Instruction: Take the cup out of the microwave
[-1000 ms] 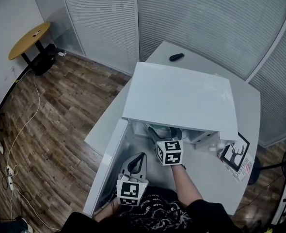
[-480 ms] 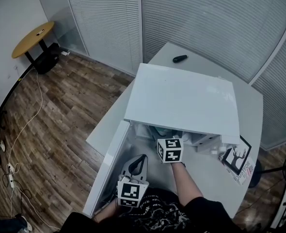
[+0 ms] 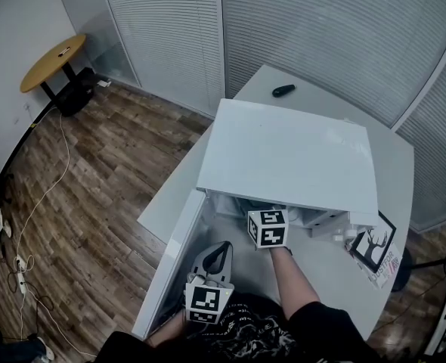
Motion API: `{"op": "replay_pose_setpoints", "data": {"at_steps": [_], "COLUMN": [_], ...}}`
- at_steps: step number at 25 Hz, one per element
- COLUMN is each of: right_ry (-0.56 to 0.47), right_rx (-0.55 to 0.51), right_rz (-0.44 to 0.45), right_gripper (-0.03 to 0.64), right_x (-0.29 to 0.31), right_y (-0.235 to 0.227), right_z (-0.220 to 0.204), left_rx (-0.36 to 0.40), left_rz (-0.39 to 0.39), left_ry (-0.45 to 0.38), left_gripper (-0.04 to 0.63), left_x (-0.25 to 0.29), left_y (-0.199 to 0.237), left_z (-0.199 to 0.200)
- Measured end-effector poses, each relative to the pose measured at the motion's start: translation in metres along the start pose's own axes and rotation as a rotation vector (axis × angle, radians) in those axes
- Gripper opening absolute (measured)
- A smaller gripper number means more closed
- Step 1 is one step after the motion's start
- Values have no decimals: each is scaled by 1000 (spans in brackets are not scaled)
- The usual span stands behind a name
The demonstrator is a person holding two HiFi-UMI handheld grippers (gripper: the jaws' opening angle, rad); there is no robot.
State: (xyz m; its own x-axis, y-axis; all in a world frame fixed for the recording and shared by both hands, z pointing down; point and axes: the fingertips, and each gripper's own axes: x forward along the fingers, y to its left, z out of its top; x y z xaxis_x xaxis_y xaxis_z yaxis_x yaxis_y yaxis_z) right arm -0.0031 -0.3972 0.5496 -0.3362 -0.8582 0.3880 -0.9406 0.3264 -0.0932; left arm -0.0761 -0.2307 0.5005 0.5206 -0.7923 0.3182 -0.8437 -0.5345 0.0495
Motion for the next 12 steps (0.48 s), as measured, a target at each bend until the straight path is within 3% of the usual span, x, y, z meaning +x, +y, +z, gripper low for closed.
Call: {"op": "replay_pose_setpoints", "data": {"at_steps": [12], "right_ry": [-6], "right_rx": [-38], "right_rz": [16], "right_gripper": [377], "right_x": [1], "right_y": [1], "right_z": [3], "left_rx": [-5], "left_rz": [8], "left_ry": [6], "left_gripper": [6], "left_x": [1], "left_y": [3], "left_z": [-2]}}
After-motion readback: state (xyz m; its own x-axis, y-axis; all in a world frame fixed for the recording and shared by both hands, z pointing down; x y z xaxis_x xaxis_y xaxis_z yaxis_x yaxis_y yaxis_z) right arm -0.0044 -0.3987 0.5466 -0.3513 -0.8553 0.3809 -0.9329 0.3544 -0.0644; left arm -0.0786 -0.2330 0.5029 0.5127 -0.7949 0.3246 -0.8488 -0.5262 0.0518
